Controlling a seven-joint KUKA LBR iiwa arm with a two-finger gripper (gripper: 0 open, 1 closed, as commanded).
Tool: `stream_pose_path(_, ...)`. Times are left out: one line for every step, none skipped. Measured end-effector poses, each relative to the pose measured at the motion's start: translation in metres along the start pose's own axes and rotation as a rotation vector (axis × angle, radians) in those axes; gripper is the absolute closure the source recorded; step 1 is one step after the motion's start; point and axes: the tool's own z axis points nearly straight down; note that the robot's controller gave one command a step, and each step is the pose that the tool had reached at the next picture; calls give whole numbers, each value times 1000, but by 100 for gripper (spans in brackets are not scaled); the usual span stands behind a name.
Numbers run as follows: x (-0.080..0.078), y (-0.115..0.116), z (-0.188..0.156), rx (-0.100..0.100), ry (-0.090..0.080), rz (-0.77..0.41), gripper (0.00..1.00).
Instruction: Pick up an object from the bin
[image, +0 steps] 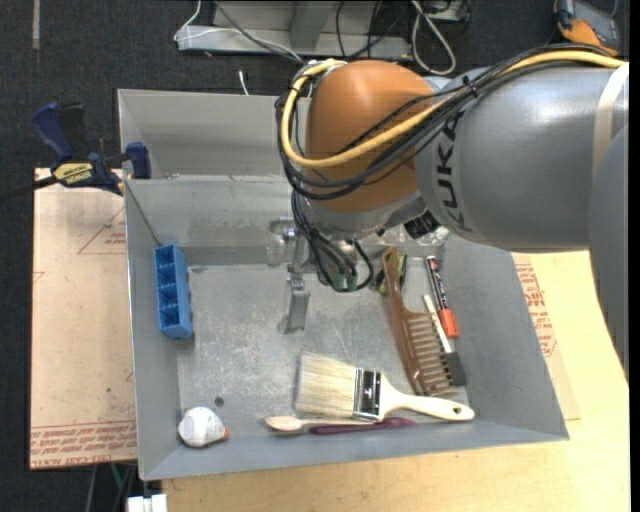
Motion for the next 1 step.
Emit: stream_pose_path(55,-29,104,-1,-1,-219,0)
